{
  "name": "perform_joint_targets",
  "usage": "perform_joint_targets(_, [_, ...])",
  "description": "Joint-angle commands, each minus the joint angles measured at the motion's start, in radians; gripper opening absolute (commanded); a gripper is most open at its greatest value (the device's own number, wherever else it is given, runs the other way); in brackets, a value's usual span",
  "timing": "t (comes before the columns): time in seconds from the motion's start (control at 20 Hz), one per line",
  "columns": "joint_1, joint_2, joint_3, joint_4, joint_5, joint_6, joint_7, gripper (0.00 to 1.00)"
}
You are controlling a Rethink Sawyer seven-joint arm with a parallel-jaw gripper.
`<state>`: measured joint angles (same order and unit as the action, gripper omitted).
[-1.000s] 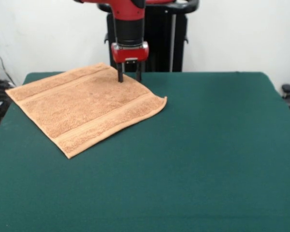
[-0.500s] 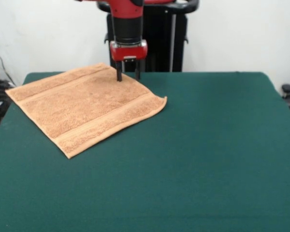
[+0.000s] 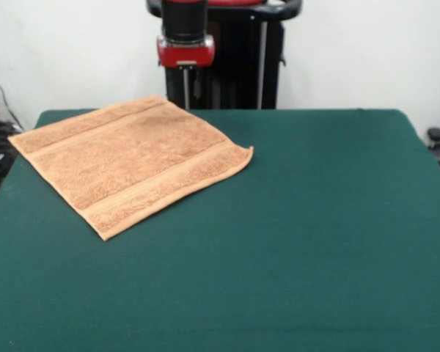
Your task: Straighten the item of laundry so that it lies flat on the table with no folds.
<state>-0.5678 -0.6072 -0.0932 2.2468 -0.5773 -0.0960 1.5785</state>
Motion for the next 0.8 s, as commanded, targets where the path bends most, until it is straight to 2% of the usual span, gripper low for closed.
perform_joint_targets(0.05, [0.021, -0.066, 0.156, 0.002, 0.074, 0.102, 0.147, 1.00])
perform_joint_targets(0.5, [0.037, -0.064, 0.154, -0.027, 0.075, 0.081, 0.160, 1.00])
perform_joint_targets(0.8, [0.017, -0.059, 0.149, -0.029, 0.063, 0.038, 0.168, 1.00])
